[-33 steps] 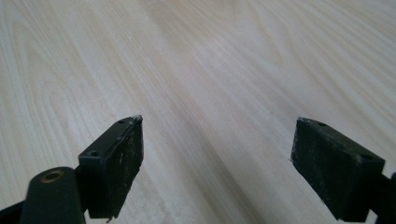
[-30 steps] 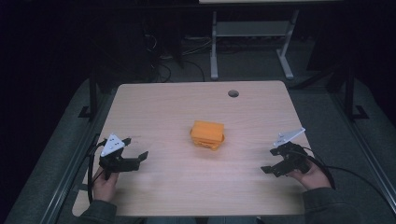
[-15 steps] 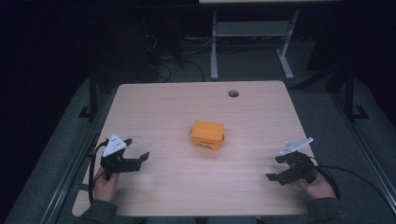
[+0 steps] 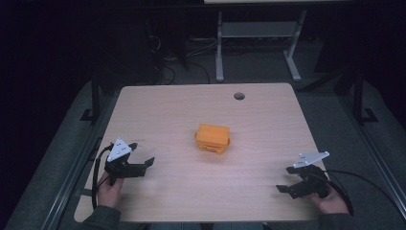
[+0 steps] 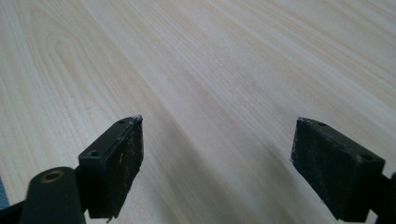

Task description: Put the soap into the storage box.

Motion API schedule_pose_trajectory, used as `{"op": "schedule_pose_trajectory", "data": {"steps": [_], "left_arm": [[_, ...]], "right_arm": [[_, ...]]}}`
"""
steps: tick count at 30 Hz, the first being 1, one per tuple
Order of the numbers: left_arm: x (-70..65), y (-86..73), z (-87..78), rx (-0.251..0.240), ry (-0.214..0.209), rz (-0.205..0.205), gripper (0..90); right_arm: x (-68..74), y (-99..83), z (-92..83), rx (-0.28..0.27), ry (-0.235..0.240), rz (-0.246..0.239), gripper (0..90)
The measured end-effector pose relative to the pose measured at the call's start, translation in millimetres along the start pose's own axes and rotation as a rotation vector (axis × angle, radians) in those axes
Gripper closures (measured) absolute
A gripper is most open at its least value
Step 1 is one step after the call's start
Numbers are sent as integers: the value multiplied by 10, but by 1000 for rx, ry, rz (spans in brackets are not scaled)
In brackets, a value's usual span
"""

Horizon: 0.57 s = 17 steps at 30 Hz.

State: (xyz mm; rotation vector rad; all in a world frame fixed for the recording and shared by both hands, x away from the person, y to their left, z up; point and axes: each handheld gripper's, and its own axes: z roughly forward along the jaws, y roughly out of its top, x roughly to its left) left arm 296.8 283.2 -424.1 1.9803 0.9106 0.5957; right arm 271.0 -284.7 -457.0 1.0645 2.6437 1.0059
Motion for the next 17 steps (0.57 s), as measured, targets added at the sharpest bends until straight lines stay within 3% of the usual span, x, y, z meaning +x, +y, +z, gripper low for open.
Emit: {"op": "schedule_pose_trajectory", "data": {"steps": [17], "left_arm": [[-10,3,-12,-3,0,-3,134]], "right_arm": [[153,-279,-151,-101,-34,32,160]]}}
